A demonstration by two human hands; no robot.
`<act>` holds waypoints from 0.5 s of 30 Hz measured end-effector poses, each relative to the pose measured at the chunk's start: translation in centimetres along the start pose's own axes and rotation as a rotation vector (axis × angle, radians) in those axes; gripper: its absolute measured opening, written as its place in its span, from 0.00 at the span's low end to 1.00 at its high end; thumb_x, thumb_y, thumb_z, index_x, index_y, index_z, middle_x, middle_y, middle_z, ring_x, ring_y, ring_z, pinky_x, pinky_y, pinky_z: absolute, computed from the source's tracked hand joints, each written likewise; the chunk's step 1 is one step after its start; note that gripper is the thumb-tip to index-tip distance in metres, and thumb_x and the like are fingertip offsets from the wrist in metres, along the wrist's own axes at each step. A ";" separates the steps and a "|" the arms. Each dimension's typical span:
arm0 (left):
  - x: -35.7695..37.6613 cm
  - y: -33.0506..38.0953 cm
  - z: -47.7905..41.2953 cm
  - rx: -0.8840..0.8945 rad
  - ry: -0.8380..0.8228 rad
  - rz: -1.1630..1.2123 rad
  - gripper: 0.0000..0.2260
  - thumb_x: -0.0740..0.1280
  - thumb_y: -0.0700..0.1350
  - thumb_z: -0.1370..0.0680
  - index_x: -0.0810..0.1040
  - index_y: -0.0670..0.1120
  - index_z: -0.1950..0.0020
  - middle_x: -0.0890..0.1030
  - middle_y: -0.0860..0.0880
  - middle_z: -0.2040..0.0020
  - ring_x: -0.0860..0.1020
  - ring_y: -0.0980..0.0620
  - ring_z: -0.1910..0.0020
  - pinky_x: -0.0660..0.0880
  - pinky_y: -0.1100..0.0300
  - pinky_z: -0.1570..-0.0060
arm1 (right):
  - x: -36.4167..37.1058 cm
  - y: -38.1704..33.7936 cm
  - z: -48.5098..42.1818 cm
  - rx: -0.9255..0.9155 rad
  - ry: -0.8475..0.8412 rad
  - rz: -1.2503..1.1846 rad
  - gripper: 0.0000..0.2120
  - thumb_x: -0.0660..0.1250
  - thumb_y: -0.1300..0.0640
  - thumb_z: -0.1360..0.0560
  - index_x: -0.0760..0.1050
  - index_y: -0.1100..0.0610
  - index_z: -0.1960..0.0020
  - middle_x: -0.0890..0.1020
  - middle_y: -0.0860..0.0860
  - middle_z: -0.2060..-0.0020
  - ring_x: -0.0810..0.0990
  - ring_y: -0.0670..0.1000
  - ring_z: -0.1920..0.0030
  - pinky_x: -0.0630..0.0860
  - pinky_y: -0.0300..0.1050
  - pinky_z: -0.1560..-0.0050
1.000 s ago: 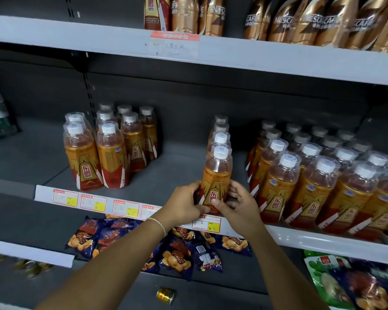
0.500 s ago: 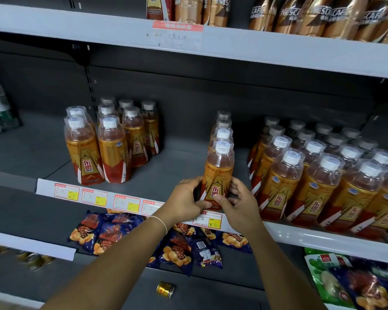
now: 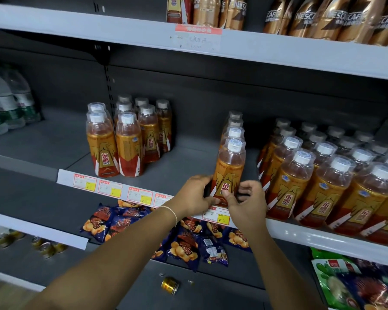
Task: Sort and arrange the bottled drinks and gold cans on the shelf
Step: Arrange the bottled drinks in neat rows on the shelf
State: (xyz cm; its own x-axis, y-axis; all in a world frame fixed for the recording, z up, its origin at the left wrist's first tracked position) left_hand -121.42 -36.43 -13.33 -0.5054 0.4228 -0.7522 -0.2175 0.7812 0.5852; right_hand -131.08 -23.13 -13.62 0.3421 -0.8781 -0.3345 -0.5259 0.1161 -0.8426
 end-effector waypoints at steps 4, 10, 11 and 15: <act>-2.3 0.1 0.5 0.061 0.007 -0.096 0.14 0.70 0.50 0.24 0.79 0.46 0.40 0.82 0.47 0.45 0.77 0.47 0.46 0.72 0.59 0.46 | 0.2 -5.0 2.1 -0.296 0.152 0.127 0.16 0.75 0.69 0.32 0.70 0.54 0.59 0.70 0.45 0.59 0.74 0.39 0.61 0.72 0.29 0.60; -9.6 -3.9 2.7 -0.061 0.140 -0.080 0.14 0.65 0.37 0.23 0.79 0.40 0.38 0.82 0.43 0.41 0.78 0.45 0.41 0.73 0.56 0.40 | 5.6 -10.3 3.0 -0.483 0.093 0.056 0.09 0.73 0.67 0.30 0.76 0.57 0.55 0.73 0.47 0.60 0.73 0.47 0.63 0.74 0.43 0.65; -10.9 -4.9 3.2 -0.088 0.168 -0.077 0.15 0.64 0.36 0.24 0.80 0.39 0.38 0.82 0.42 0.42 0.79 0.44 0.41 0.74 0.55 0.41 | 6.8 -10.9 3.0 -0.491 0.070 0.042 0.08 0.72 0.66 0.30 0.77 0.57 0.54 0.73 0.47 0.60 0.73 0.46 0.62 0.74 0.42 0.64; -15.5 -8.8 5.5 -0.173 0.244 -0.078 0.19 0.62 0.33 0.27 0.79 0.42 0.38 0.83 0.44 0.44 0.79 0.45 0.44 0.75 0.57 0.44 | 11.9 -12.5 2.9 -0.456 -0.016 0.031 0.09 0.72 0.64 0.29 0.78 0.57 0.49 0.73 0.45 0.58 0.73 0.43 0.61 0.75 0.39 0.61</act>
State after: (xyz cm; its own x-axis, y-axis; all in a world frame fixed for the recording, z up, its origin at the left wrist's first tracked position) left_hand -107.04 -47.34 -8.52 -0.6625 0.2256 -0.7143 -0.3917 0.7085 0.5871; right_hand -118.18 -33.68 -8.34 0.3308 -0.8697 -0.3664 -0.8241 -0.0770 -0.5613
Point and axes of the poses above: each hand's wrist, its own z-axis away from the middle knuckle, its own x-axis out of the palm, y = z × x, the point moved 10 cm from there along -z, towards the middle knuckle
